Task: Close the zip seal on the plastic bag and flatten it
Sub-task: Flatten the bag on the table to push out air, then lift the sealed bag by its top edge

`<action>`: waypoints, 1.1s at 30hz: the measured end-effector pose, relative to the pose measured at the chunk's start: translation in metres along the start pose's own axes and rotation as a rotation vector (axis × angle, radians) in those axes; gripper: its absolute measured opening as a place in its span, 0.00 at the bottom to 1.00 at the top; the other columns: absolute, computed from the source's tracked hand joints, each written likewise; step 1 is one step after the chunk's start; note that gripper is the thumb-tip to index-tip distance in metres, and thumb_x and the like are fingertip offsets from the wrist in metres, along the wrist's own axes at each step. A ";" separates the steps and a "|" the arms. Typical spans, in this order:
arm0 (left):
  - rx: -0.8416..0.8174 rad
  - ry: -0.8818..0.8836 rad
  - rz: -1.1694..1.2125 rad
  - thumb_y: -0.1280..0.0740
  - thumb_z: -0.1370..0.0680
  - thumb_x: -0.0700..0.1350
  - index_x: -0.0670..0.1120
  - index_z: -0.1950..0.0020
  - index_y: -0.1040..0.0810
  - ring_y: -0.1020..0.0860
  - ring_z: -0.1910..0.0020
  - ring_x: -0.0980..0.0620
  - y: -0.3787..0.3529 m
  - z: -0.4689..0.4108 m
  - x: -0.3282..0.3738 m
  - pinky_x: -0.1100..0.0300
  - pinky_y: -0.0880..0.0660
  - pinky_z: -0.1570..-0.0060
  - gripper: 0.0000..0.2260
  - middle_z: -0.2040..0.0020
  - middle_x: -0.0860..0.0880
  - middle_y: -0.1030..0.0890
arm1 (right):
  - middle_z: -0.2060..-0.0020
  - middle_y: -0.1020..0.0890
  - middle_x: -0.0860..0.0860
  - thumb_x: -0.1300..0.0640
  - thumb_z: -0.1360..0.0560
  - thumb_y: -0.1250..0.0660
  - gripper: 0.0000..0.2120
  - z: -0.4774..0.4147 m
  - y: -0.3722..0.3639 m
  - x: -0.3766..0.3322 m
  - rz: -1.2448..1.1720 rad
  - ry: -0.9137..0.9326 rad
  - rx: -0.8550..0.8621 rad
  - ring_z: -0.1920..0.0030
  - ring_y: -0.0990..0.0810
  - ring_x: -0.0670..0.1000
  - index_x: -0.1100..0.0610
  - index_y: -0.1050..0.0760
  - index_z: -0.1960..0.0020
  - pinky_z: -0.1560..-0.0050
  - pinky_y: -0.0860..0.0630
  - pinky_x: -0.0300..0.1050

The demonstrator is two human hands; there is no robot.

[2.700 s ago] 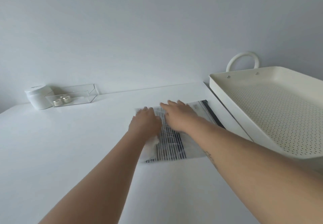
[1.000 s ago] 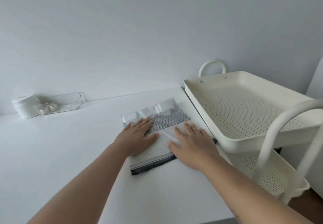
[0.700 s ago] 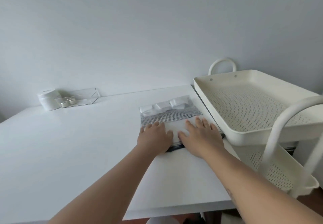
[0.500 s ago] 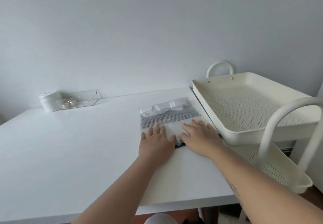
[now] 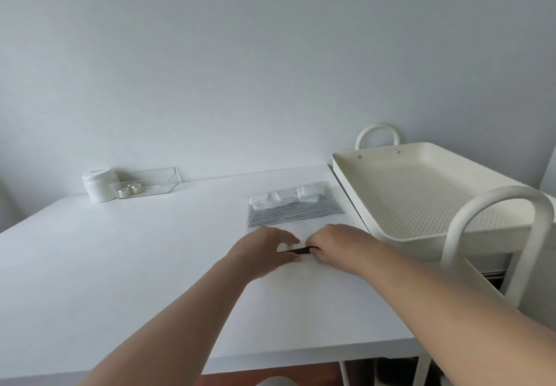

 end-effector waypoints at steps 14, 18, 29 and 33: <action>0.151 -0.069 -0.122 0.38 0.23 0.43 0.51 0.58 0.21 0.21 0.61 0.50 0.150 -0.058 0.030 0.57 0.28 0.62 0.08 0.58 0.52 0.20 | 0.67 0.30 0.51 0.63 0.23 0.42 0.06 -0.042 0.123 0.025 -0.261 -0.068 0.330 0.71 0.35 0.51 0.57 0.28 0.56 0.71 0.40 0.43; 0.122 -0.081 -0.077 0.36 0.23 0.42 0.48 0.56 0.20 0.17 0.60 0.55 0.208 -0.082 0.045 0.60 0.27 0.64 0.06 0.58 0.54 0.16 | 0.66 0.29 0.50 0.63 0.24 0.40 0.07 -0.061 0.181 0.031 -0.338 -0.085 0.370 0.69 0.33 0.50 0.55 0.25 0.57 0.69 0.38 0.44; -0.099 -0.039 -0.002 0.31 0.24 0.39 0.44 0.50 0.18 0.15 0.58 0.51 0.288 -0.133 0.111 0.58 0.19 0.56 0.05 0.56 0.51 0.14 | 0.61 0.18 0.51 0.62 0.23 0.34 0.03 -0.064 0.284 0.082 -0.333 -0.101 0.152 0.64 0.19 0.49 0.59 0.22 0.53 0.55 0.23 0.45; -0.121 -0.037 -0.017 0.32 0.23 0.39 0.44 0.48 0.18 0.15 0.58 0.52 0.299 -0.160 0.139 0.60 0.20 0.57 0.06 0.56 0.52 0.13 | 0.62 0.17 0.50 0.61 0.24 0.33 0.03 -0.060 0.312 0.110 -0.315 -0.125 0.116 0.65 0.18 0.47 0.57 0.21 0.55 0.57 0.22 0.43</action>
Point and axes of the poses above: each hand's wrist, its own z-axis away from the middle knuckle, its own y-axis out of the back of the hand, x = y × z, the point moved 1 cm from there along -z, towards the middle knuckle
